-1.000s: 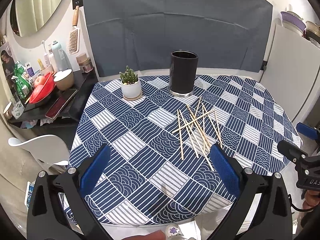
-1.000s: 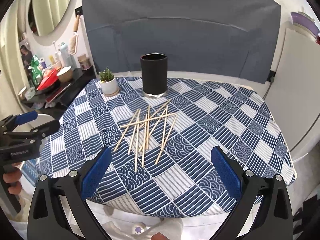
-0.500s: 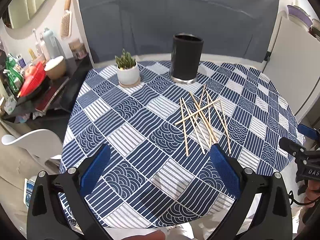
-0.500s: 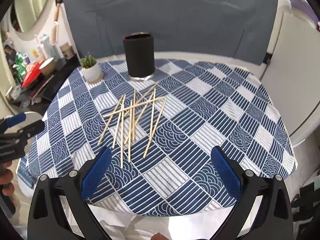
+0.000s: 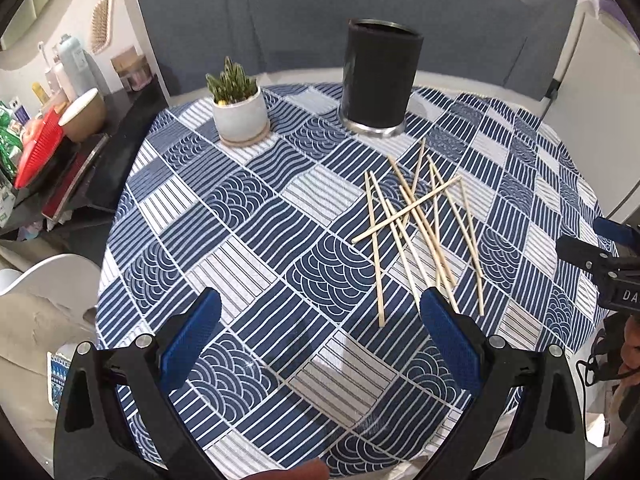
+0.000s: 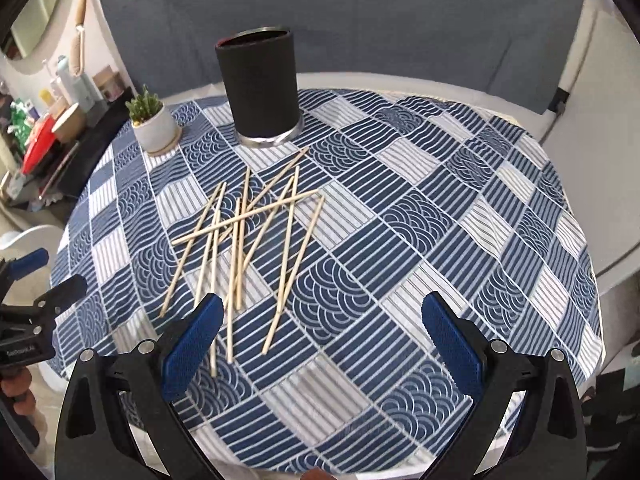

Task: Organize utensils
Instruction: 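Move both tools down toward the pile of wooden sticks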

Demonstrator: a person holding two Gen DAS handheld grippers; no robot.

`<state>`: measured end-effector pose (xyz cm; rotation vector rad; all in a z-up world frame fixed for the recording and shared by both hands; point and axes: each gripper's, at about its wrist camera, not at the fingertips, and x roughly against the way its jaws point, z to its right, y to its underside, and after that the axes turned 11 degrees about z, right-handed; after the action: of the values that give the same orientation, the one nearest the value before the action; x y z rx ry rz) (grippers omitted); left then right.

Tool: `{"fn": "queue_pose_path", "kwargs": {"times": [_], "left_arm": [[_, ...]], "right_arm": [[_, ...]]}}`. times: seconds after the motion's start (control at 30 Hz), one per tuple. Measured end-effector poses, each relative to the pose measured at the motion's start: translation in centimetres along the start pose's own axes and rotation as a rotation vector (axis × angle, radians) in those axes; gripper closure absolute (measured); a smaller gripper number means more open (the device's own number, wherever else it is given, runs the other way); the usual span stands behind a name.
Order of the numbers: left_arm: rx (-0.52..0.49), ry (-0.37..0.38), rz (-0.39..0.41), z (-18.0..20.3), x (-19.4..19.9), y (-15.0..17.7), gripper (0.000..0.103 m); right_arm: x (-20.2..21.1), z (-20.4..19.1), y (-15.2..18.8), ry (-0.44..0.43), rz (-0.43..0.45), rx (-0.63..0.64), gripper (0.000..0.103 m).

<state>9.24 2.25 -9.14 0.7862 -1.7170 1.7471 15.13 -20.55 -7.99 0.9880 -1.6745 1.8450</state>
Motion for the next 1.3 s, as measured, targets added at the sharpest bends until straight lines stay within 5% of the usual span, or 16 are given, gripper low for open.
{"fn": "queue_pose_path", "kwargs": {"times": [0.8,1.3], "left_arm": [[0.003,-0.019,-0.195,1.3,-10.0,-1.4,0.006],[0.016,-0.027,-0.289,0.8,-14.6,-0.1,0.005]], "right_arm": [[-13.5,2.4,-1.8,0.007,-0.234,-0.017,0.008],[-16.6,3.0,-1.5,0.028,-0.275,-0.023,0.008]]}}
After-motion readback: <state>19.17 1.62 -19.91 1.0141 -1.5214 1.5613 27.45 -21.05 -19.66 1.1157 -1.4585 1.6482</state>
